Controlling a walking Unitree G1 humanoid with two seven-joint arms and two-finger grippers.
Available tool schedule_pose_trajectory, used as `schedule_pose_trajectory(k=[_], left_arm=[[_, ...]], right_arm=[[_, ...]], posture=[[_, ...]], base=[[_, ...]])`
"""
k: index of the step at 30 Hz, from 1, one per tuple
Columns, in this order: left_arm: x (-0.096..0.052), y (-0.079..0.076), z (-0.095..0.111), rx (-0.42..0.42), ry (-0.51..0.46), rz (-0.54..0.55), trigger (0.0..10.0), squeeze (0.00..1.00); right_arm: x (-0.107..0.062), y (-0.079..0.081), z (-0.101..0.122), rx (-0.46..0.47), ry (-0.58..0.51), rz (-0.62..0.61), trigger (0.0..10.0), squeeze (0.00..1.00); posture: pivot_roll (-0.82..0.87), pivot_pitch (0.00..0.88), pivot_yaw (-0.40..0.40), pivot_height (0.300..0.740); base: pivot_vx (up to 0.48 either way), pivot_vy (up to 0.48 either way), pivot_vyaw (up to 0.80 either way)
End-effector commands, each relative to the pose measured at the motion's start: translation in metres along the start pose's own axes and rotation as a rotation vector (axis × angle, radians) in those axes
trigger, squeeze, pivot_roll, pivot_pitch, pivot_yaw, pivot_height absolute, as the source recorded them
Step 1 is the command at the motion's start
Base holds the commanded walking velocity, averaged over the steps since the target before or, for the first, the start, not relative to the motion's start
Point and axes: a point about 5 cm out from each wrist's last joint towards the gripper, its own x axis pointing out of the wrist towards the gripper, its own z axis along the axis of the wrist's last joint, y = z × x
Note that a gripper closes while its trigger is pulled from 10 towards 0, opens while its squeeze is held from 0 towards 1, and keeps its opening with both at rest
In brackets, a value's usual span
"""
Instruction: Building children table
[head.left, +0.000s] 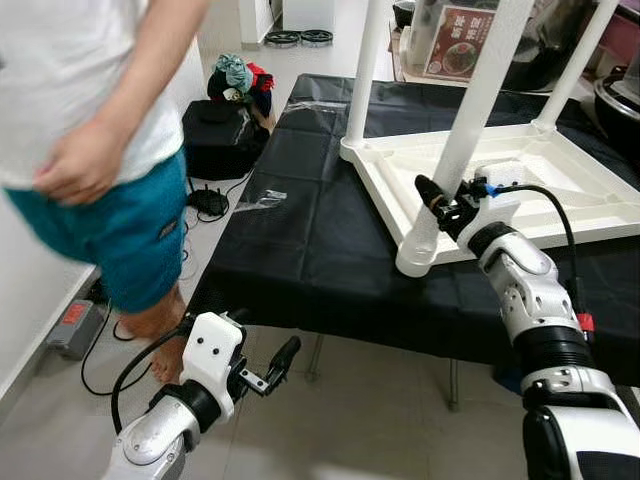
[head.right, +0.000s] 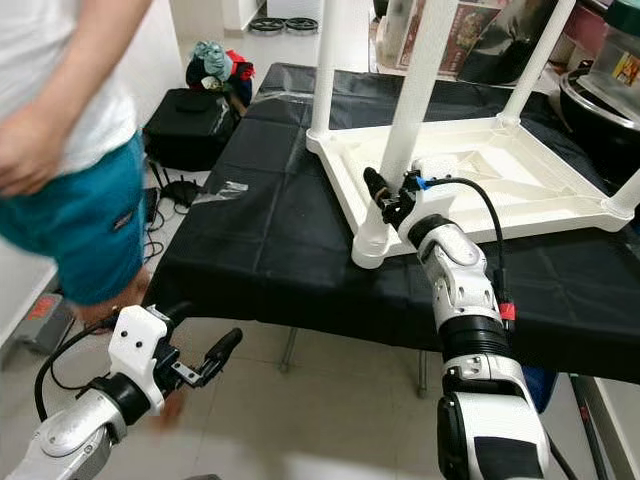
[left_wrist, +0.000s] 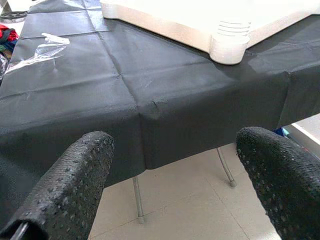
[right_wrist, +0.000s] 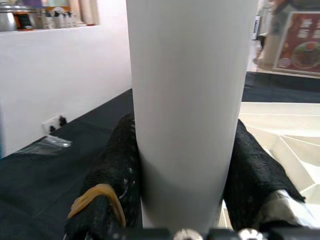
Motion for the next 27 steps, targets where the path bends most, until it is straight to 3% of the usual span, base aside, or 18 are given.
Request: schedule_pose_trajectory(k=[1,2,5,7,8,12,23,27], left_arm=[[0.001,-0.002,-0.004,-0.009,0.014,-0.007,10.0,0.00],[0.001,-0.002,-0.004,-0.009,0.014,-0.007,10.0,0.00],[0.002,-0.001,-0.005,-0.009,0.016,-0.007,10.0,0.00],[0.002,-0.001,-0.005,-0.009,0.016,-0.007,10.0,0.00],[0.002,-0.002,-0.004,-0.009,0.013,-0.008,10.0,0.00],[0.002,-0.002,-0.004,-0.009,0.012,-0.008,10.0,0.00],[0.003,-0.003,-0.003,-0.012,0.009,-0.010,10.0,0.00],[0.003,-0.003,-0.003,-0.012,0.008,-0.009,10.0,0.00]], right_arm=[[-0.013,-0.028,-0.026,0.025,0.116,-0.254,0.0,0.00],[-0.013,-0.028,-0.026,0.025,0.116,-0.254,0.0,0.00],[-0.015,-0.039,-0.028,0.043,0.123,-0.420,0.0,0.00],[-0.016,-0.040,-0.028,0.044,0.125,-0.439,0.0,0.00],[-0.019,-0.045,-0.031,0.047,0.135,-0.529,0.0,0.00],[-0.020,-0.046,-0.032,0.044,0.139,-0.564,0.0,0.00],[-0.028,-0.050,-0.034,0.073,0.105,-0.848,0.0,0.00],[-0.031,-0.053,-0.031,0.072,0.089,-0.896,0.0,0.00]], posture=[[0.17,0.066,-0.037,0.740],[0.17,0.066,-0.037,0.740],[0.17,0.066,-0.037,0.740],[0.17,0.066,-0.037,0.740],[0.17,0.066,-0.040,0.740],[0.17,0.066,-0.042,0.740],[0.17,0.070,-0.047,0.740],[0.16,0.073,-0.044,0.740]], base=[[0.000,0.000,0.00],[0.000,0.000,0.00],[0.000,0.000,0.00],[0.000,0.000,0.00],[0.000,0.000,0.00],[0.000,0.000,0.00],[0.000,0.000,0.00],[0.000,0.000,0.00]])
